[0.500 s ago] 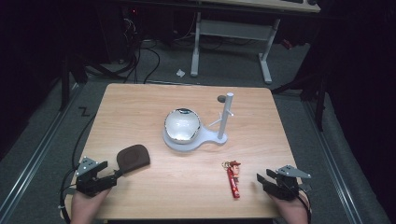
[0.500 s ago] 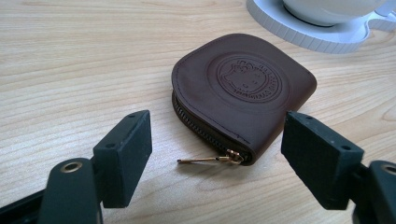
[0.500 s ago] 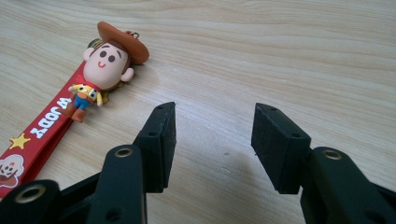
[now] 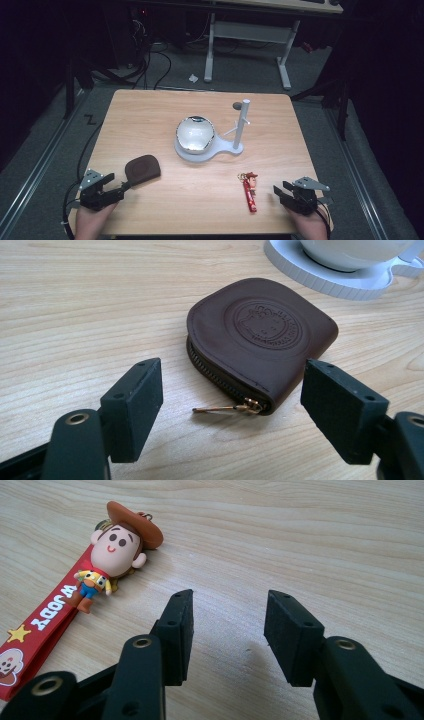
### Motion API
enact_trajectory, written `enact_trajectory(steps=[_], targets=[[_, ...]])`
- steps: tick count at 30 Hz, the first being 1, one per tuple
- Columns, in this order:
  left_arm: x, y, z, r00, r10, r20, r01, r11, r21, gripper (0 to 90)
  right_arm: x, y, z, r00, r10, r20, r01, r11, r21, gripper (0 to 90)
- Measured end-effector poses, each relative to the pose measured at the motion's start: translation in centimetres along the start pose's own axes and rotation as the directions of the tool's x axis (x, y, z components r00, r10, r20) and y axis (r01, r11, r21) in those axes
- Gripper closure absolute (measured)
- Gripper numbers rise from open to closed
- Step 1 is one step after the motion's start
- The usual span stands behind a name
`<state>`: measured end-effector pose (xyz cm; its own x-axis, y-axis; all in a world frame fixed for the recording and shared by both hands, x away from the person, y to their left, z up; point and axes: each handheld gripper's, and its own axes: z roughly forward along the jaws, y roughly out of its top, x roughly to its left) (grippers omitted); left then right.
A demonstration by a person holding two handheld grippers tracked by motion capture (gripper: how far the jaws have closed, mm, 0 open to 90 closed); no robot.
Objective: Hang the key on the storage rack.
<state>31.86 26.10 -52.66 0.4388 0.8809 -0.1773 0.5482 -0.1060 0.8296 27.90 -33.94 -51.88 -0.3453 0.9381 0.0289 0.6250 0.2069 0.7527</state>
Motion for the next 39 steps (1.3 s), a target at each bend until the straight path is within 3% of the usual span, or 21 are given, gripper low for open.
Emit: enact_trajectory(steps=[13, 19, 25, 35, 39], targets=[[-0.8, 0.1, 0.3, 0.9991, 0.033, 0.026, -0.033, 0.9994, 0.002, 25.5, 0.5, 0.1, -0.4, 1.0000, 0.008, -0.001, -0.008, 1.000, -0.009, 52.8], [-0.9, 0.1, 0.3, 0.9983, 0.055, 0.020, -0.055, 0.9985, 0.000, 25.5, 0.6, 0.4, -0.3, 0.9998, 0.015, -0.014, -0.015, 1.000, 0.019, 50.4], [-0.8, 0.1, 0.2, 0.9984, 0.050, 0.026, -0.050, 0.9987, -0.008, 25.3, 0.5, 0.5, -0.1, 0.9997, 0.020, -0.016, -0.019, 0.999, 0.035, 48.8], [-0.9, 0.1, 0.3, 0.9982, 0.054, 0.026, -0.054, 0.9985, -0.002, 25.3, 1.0, 1.3, 0.3, 0.9993, 0.000, -0.038, 0.003, 0.997, 0.082, 45.7], [-0.8, 0.1, 0.2, 0.9983, 0.051, 0.028, -0.051, 0.9987, -0.006, 25.3, 1.2, 1.8, 0.6, 0.9986, -0.012, -0.051, 0.018, 0.992, 0.126, 45.6]])
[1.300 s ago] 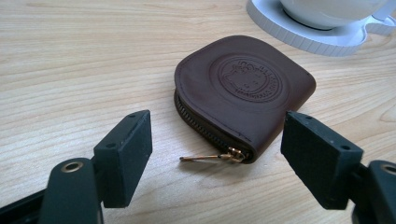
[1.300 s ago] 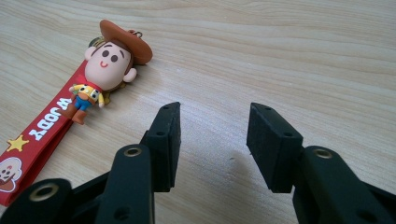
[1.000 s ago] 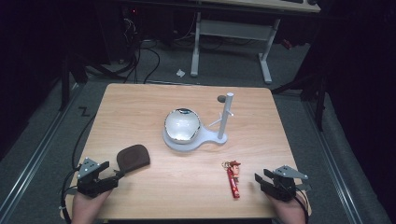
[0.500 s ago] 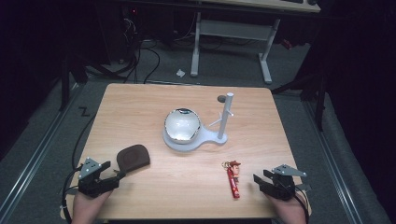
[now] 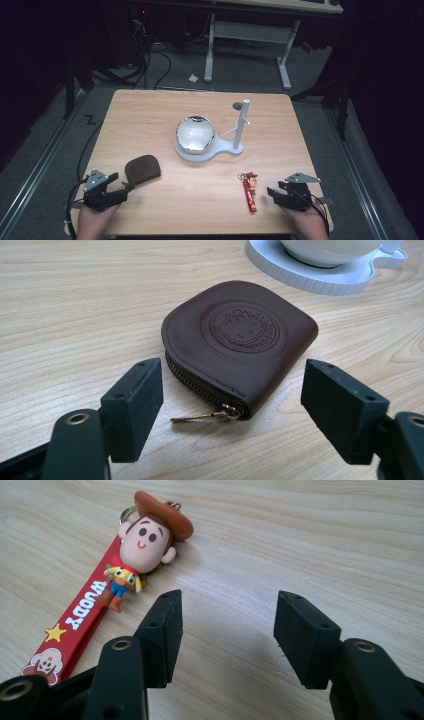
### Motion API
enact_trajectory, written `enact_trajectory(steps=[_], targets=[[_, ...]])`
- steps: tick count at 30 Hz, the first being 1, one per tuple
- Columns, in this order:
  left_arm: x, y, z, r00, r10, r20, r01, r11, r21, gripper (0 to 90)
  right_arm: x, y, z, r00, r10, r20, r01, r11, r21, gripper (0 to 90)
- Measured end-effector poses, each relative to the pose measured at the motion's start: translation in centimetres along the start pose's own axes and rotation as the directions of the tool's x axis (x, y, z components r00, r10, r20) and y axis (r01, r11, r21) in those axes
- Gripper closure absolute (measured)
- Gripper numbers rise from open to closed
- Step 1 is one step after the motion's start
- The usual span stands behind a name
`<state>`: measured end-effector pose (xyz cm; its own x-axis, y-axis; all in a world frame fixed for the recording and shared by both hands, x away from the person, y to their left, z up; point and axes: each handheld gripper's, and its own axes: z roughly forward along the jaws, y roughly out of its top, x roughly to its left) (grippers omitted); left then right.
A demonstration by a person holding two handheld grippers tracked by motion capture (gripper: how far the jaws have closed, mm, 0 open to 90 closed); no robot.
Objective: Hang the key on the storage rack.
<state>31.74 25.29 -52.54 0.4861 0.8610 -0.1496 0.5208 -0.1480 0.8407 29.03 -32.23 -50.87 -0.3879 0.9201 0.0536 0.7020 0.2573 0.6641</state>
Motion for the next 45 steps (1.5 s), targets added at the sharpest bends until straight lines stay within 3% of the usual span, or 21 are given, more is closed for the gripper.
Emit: enact_trajectory(steps=[12, 18, 30, 41, 44, 45], targets=[[0.1, 0.0, 0.0, 0.9999, -0.002, 0.013, 0.002, 1.0000, 0.002, 25.2, 0.2, 0.8, 0.1, 0.9995, -0.028, -0.017, 0.029, 0.995, 0.097, 45.5], [0.2, 0.0, 0.2, 0.9998, -0.003, 0.021, 0.003, 1.0000, 0.006, 25.1, 0.1, 1.3, 0.0, 0.9989, -0.043, -0.018, 0.045, 0.986, 0.162, 45.4], [0.1, 0.0, 0.2, 0.9997, 0.001, 0.024, -0.001, 1.0000, 0.004, 25.1, 0.5, 2.2, -0.1, 0.9967, -0.074, -0.034, 0.080, 0.972, 0.223, 45.2], [0.3, 0.1, 0.1, 0.9996, -0.001, 0.027, 0.001, 1.0000, 0.002, 25.1, 1.5, 3.5, -0.1, 0.9924, -0.104, -0.065, 0.119, 0.946, 0.300, 44.9], [0.4, 0.1, 0.2, 0.9996, -0.002, 0.029, 0.002, 1.0000, 0.001, 25.1, 2.0, 3.9, 0.1, 0.9895, -0.122, -0.078, 0.142, 0.931, 0.338, 44.9], [0.4, 0.1, 0.2, 0.9996, -0.002, 0.029, 0.002, 1.0000, 0.001, 25.1, 2.0, 3.9, 0.1, 0.9895, -0.122, -0.078, 0.142, 0.931, 0.338, 44.9]])
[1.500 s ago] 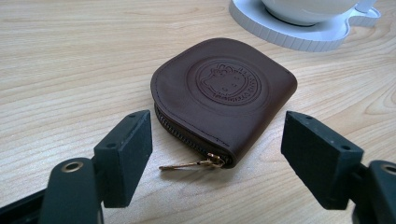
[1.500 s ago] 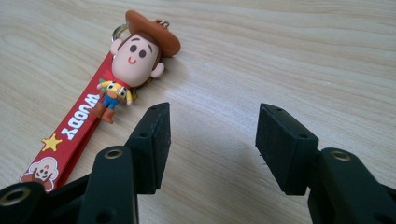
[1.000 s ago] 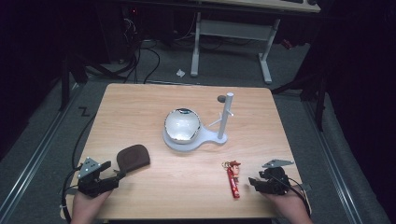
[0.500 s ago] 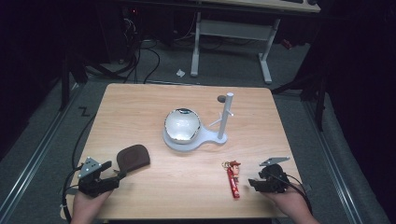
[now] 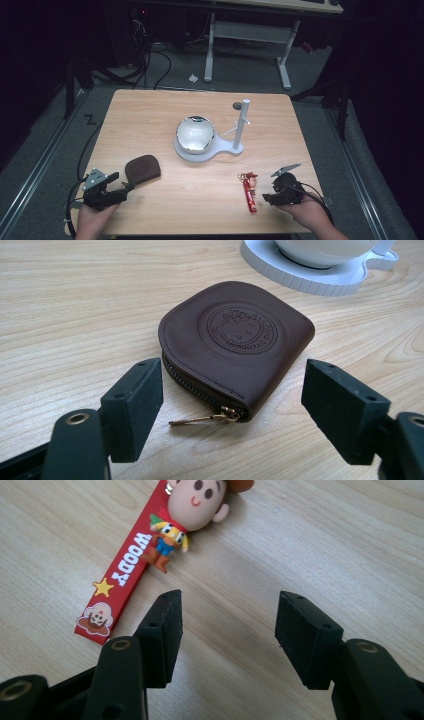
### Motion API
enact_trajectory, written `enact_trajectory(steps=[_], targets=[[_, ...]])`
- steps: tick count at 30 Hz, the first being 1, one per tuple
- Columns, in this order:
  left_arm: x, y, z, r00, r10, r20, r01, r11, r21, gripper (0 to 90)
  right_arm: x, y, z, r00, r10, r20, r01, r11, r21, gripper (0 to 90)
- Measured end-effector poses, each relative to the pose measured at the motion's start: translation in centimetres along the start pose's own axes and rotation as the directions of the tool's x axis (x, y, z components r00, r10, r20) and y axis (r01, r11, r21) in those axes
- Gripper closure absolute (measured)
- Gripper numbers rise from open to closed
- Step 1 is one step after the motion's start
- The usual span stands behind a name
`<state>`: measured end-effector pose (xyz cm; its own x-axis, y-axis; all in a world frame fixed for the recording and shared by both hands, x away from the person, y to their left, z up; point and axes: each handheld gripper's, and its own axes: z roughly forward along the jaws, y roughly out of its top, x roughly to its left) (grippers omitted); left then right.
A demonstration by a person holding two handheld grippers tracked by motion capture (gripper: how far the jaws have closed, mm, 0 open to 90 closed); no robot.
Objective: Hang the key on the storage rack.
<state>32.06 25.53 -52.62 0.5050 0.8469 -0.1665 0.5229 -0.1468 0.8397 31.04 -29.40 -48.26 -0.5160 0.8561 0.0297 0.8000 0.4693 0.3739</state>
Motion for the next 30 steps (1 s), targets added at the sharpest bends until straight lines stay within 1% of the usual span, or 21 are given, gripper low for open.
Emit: enact_trajectory(steps=[1, 3, 5, 9, 13, 14, 15, 18, 21, 22, 25, 27, 28, 30], targets=[[0.0, 0.0, 0.0, 1.0000, -0.001, 0.001, 0.001, 1.0000, -0.001, 25.1, 0.3, 0.4, 0.0, 0.9999, -0.013, -0.002, 0.013, 1.000, 0.016, 44.9], [0.0, 0.0, 0.0, 1.0000, 0.000, 0.002, 0.000, 1.0000, -0.002, 25.1, 0.4, 0.5, -0.1, 0.9999, -0.017, -0.003, 0.017, 1.000, 0.024, 44.9], [0.0, 0.0, 0.0, 1.0000, -0.001, 0.004, 0.001, 1.0000, -0.005, 25.1, 1.0, 1.3, -0.2, 0.9992, -0.040, -0.010, 0.040, 0.999, 0.036, 44.8], [0.1, 0.1, 0.0, 1.0000, -0.002, 0.006, 0.002, 1.0000, -0.006, 25.1, 1.7, 2.4, -0.3, 0.9976, -0.068, -0.015, 0.069, 0.997, 0.032, 44.7], [0.1, 0.1, 0.0, 1.0000, -0.001, 0.009, 0.001, 1.0000, -0.007, 25.1, 2.0, 3.1, -0.1, 0.9975, -0.068, -0.020, 0.069, 0.997, 0.034, 44.8], [0.1, 0.1, 0.0, 1.0000, -0.001, 0.009, 0.001, 1.0000, -0.008, 25.1, 2.2, 3.6, 0.2, 0.9970, -0.076, -0.019, 0.076, 0.996, 0.039, 45.1], [0.1, 0.1, 0.0, 0.9999, -0.001, 0.010, 0.002, 1.0000, -0.008, 25.1, 2.3, 3.8, 0.3, 0.9977, -0.065, -0.021, 0.066, 0.997, 0.043, 45.3], [0.1, 0.1, 0.0, 0.9999, -0.002, 0.012, 0.002, 1.0000, -0.008, 25.1, 2.5, 4.3, 0.8, 0.9973, -0.068, -0.029, 0.069, 0.996, 0.050, 45.6], [0.2, 0.1, 0.0, 0.9999, -0.003, 0.012, 0.003, 1.0000, -0.008, 25.1, 2.6, 4.9, 1.2, 0.9985, -0.045, -0.032, 0.047, 0.997, 0.061, 45.7], [0.2, 0.1, 0.0, 0.9999, -0.003, 0.012, 0.003, 1.0000, -0.008, 25.1, 2.6, 4.9, 1.2, 0.9985, -0.045, -0.032, 0.047, 0.997, 0.061, 45.7], [0.2, 0.1, 0.0, 0.9999, -0.005, 0.012, 0.005, 0.9999, -0.010, 25.1, 2.6, 5.5, 1.8, 0.9997, -0.011, -0.022, 0.013, 0.996, 0.086, 46.5], [0.2, 0.1, 0.0, 0.9999, -0.006, 0.012, 0.006, 0.9999, -0.011, 25.1, 2.6, 5.7, 2.1, 0.9998, -0.011, -0.015, 0.013, 0.996, 0.091, 48.1], [0.2, 0.1, 0.0, 0.9999, -0.007, 0.013, 0.007, 0.9999, -0.011, 25.1, 2.6, 5.7, 2.2, 0.9997, -0.021, -0.007, 0.022, 0.996, 0.091, 49.1], [0.2, 0.1, 0.0, 0.9999, -0.008, 0.013, 0.008, 0.9999, -0.011, 25.2, 2.6, 5.8, 2.3, 0.9998, -0.019, -0.003, 0.020, 0.995, 0.100, 49.5]])
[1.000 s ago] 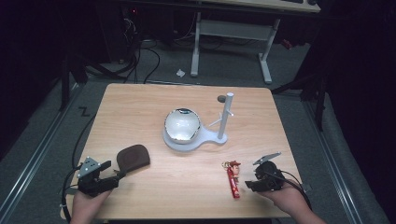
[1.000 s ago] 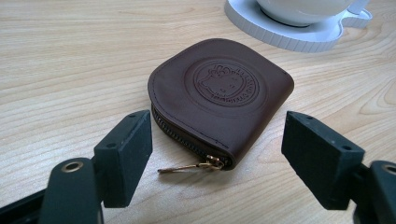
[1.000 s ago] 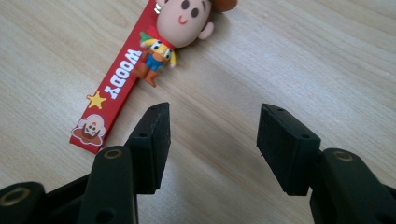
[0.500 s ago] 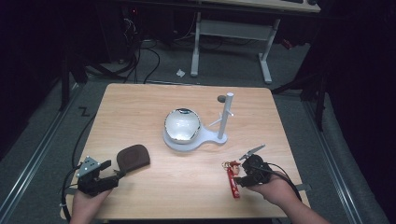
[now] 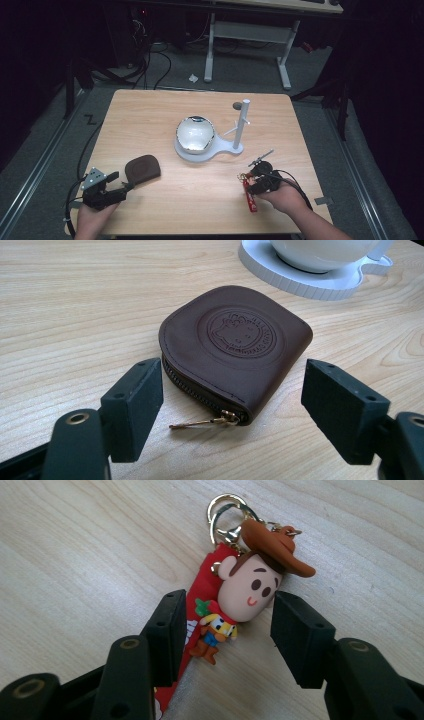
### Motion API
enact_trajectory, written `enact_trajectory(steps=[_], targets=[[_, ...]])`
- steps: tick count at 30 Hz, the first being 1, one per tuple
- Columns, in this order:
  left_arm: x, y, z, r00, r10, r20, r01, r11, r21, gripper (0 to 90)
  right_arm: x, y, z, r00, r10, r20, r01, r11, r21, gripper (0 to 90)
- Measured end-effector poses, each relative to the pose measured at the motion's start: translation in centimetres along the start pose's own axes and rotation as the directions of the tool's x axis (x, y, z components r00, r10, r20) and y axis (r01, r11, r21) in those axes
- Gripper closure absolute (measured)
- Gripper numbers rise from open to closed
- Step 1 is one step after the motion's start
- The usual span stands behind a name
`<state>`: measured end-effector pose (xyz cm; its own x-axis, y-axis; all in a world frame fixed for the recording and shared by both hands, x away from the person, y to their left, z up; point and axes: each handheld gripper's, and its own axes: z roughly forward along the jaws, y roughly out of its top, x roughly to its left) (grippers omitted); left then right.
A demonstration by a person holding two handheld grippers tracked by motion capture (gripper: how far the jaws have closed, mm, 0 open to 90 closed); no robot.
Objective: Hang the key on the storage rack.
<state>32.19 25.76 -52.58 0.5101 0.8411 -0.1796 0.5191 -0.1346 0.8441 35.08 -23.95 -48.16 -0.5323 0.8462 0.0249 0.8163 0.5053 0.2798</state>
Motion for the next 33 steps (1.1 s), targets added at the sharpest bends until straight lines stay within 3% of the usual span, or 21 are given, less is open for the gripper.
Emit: enact_trajectory(steps=[6, 18, 19, 22, 33], targets=[[0.1, 0.0, 0.0, 1.0000, -0.003, 0.003, 0.003, 1.0000, 0.000, 25.2, -0.2, 0.3, 0.5, 0.9997, 0.022, 0.004, -0.022, 0.999, 0.024, 55.2], [0.2, 0.0, 0.0, 1.0000, -0.002, 0.007, 0.002, 1.0000, 0.000, 25.3, -0.8, 1.0, 0.9, 1.0000, 0.002, -0.007, -0.001, 0.999, 0.041, 60.2], [0.2, 0.0, 0.0, 1.0000, -0.003, 0.008, 0.003, 1.0000, 0.001, 25.3, -0.6, 1.0, 0.9, 0.9997, 0.026, 0.003, -0.026, 0.998, 0.056, 62.3], [0.2, -0.1, 0.1, 0.9999, -0.003, 0.010, 0.003, 1.0000, 0.003, 25.4, -0.8, 0.9, 0.9, 1.0000, 0.005, 0.002, -0.005, 0.999, 0.051, 63.5], [0.2, 0.0, 0.1, 0.9999, -0.002, 0.015, 0.002, 1.0000, 0.005, 25.5, -1.6, 0.8, 0.3, 0.9986, 0.036, 0.038, -0.037, 0.999, 0.033, 62.4]])
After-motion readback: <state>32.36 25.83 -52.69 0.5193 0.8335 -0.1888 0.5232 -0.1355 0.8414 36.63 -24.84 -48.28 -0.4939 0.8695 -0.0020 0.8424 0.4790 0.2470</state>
